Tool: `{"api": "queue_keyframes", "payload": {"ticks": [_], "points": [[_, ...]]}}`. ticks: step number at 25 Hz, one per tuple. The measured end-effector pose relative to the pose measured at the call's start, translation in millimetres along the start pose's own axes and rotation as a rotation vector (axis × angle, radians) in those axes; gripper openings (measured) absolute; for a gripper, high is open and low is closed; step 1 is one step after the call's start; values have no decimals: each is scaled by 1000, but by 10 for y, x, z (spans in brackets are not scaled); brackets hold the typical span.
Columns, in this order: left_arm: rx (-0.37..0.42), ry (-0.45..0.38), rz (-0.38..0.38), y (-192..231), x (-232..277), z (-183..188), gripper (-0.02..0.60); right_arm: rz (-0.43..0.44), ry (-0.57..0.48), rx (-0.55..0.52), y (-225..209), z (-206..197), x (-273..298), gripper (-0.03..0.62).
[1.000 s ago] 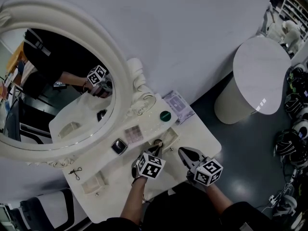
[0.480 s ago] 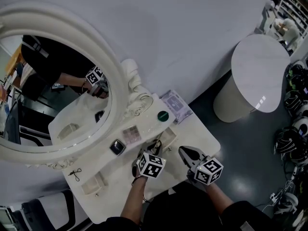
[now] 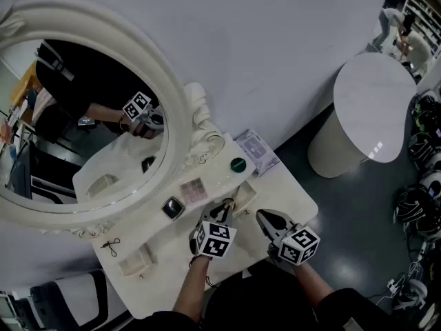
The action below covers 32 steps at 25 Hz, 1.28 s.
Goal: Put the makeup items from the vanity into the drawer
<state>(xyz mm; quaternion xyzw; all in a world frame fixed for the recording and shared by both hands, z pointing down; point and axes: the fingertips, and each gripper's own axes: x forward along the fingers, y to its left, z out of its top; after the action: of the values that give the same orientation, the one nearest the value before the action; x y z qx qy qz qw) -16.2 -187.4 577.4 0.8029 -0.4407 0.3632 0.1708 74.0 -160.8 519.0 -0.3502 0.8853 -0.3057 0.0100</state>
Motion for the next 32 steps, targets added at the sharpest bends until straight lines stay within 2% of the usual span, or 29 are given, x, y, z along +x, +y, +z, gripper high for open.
{"api": "queue_keyframes", "payload": {"ticks": [3,6,13,19,24,32], "points": [[-39,-94,-10,-23,-162,52,35,4,-12,-9,91,10,-3,23],[-30,-178,-8,-81,-350,72,21,5,-24,-18,206,4,-12,23],[-84,-258,-38,-158,-795,-70,15,1,-63,-40,586,-53,-85,23],[-139,-362,-75,-192,-1232,-197,15,-19,-102,-61,974,-168,-175,23],[-133,-460,-115,-256,-1613,-208,15,-48,-145,-97,1293,-232,-284,23],[-69,-577,-203,-450,-2120,-146,15,-94,-189,-201,1741,-236,-494,23]]}}
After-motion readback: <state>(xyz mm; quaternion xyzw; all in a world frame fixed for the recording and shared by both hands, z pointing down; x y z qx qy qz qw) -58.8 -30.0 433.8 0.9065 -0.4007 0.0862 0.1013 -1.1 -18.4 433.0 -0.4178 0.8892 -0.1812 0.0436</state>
